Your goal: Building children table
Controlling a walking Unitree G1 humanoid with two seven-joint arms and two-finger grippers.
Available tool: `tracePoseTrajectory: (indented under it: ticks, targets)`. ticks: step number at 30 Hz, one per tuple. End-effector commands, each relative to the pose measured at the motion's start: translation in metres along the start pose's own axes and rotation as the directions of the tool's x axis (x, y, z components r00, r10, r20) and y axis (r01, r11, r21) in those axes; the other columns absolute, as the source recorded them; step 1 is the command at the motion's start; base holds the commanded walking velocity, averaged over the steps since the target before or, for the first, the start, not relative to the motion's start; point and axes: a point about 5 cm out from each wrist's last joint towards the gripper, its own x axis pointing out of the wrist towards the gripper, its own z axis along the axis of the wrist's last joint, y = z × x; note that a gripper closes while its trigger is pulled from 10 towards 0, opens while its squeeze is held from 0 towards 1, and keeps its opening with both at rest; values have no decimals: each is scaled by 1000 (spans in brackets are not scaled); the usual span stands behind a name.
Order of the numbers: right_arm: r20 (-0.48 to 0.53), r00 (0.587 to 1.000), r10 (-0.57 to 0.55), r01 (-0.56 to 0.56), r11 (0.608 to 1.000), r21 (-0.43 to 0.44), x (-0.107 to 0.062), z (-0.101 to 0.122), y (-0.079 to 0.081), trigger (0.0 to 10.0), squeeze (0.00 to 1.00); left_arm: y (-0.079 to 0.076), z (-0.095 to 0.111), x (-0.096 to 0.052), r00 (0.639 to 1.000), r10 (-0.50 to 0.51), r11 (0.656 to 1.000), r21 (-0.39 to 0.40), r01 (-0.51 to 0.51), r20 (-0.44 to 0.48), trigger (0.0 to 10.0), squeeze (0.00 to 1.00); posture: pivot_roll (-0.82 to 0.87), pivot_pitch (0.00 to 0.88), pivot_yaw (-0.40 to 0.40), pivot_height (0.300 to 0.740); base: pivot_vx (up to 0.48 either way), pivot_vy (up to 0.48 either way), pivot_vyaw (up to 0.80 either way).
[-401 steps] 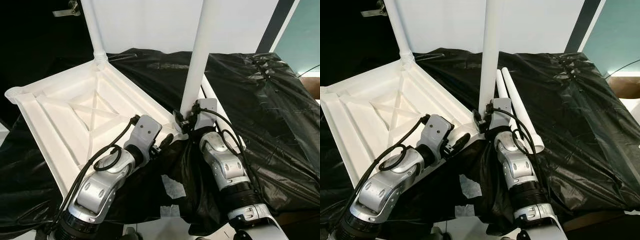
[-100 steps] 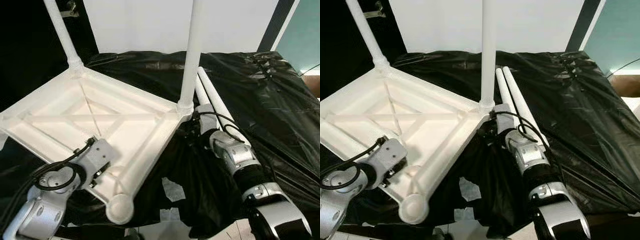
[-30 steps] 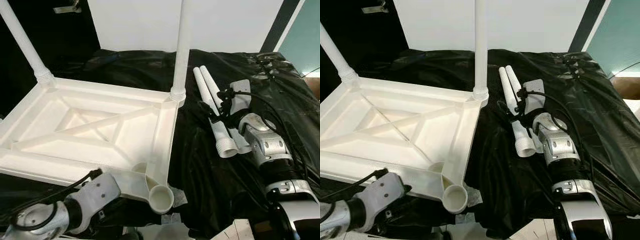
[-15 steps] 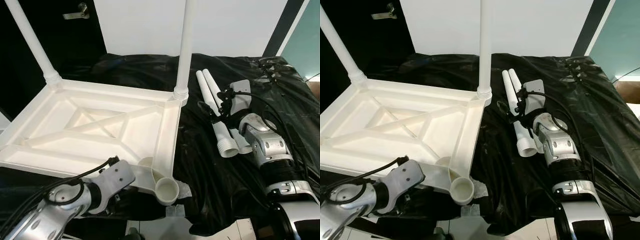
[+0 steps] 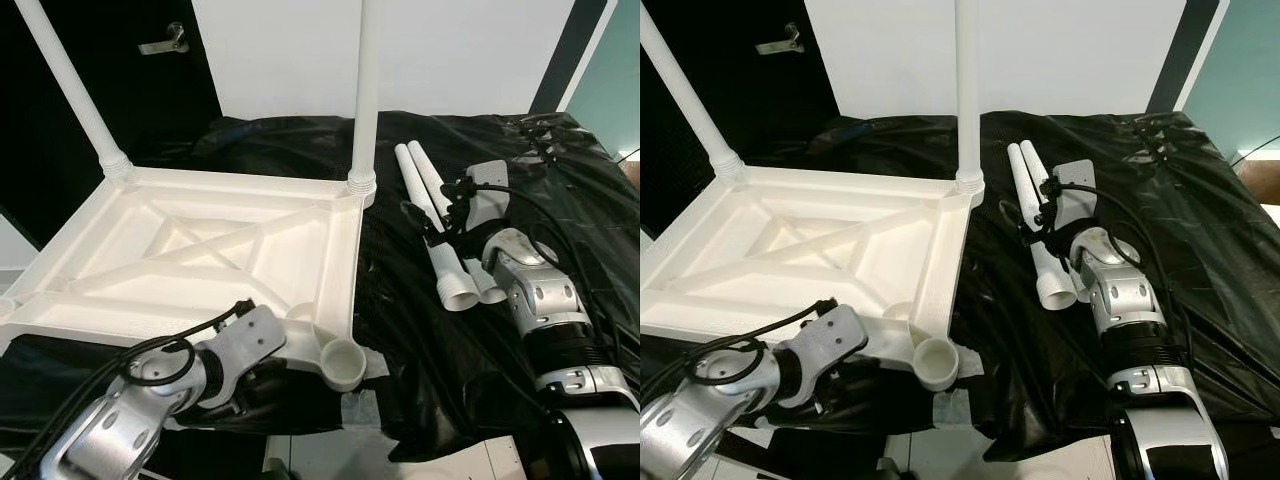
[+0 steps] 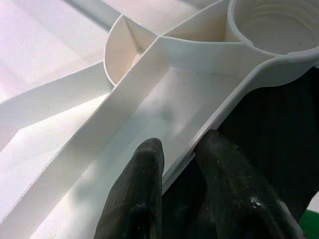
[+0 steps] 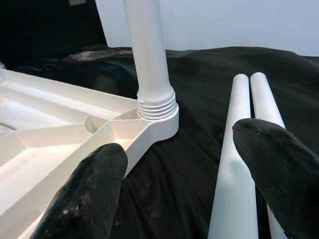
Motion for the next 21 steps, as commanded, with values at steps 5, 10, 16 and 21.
tracePoseTrajectory:
  ticks: [5,10,16,21]
  targets:
    - [-12,1000,-9,9,1000,10,-3,-4,-1,10000,0,-4,-23,10,985,-50,998,32,56,-165,10000,1000,115,89,21,740,0,0,0]
    - [-8,1000,-10,10,1000,12,-4,-4,0,10000,0,-8,-28,13,971,-73,989,111,100,-229,10000,0,116,90,23,740,0,0,0]
    - [-8,1000,-15,16,1000,15,-4,-4,0,10000,0,1,-22,17,979,-34,998,44,43,-203,10000,0,115,88,27,740,0,0,0]
    - [-10,1000,-22,23,1000,19,-4,-6,-1,10000,0,16,-11,16,989,42,998,-38,-48,-145,0,0,113,84,30,740,0,0,0]
